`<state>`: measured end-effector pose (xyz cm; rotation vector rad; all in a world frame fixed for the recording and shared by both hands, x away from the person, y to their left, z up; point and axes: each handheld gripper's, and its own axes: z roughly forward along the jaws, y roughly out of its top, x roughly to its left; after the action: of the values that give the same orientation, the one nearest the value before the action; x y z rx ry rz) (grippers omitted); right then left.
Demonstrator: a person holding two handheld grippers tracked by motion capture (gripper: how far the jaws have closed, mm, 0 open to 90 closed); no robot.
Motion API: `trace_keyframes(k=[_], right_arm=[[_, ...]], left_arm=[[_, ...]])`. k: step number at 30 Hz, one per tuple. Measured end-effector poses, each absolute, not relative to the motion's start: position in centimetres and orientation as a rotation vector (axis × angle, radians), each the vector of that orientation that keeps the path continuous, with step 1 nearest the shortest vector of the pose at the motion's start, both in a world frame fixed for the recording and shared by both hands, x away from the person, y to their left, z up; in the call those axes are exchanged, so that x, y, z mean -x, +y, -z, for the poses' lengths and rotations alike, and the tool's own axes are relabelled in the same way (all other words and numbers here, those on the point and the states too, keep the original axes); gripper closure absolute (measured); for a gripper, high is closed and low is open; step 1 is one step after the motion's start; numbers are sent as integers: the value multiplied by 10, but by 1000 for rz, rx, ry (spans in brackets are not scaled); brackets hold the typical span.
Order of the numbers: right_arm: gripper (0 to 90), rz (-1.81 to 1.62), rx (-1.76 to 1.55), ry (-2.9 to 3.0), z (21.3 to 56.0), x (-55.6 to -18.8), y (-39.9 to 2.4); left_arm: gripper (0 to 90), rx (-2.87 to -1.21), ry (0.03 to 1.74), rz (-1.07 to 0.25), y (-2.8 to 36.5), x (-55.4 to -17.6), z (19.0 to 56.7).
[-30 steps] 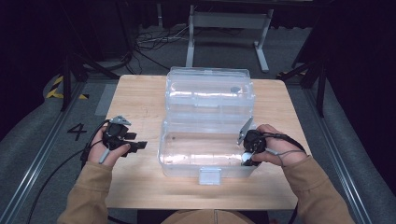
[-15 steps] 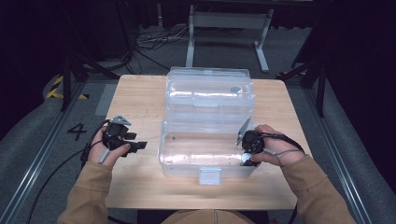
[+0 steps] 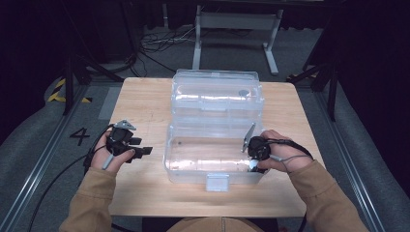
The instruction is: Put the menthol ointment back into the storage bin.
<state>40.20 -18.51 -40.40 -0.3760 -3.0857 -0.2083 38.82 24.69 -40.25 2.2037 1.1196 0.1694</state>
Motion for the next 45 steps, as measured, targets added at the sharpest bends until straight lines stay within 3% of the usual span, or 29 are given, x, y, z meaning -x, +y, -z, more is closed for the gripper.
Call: trace_keyframes(k=[31, 45], right_arm=[[486, 182, 392, -3061, 410, -408, -185], [480, 388, 448, -3064, 383, -402, -196]], left_arm=[[388, -2209, 1120, -163, 247, -388, 403], [390, -2210, 1069, -149, 237, -393, 398]])
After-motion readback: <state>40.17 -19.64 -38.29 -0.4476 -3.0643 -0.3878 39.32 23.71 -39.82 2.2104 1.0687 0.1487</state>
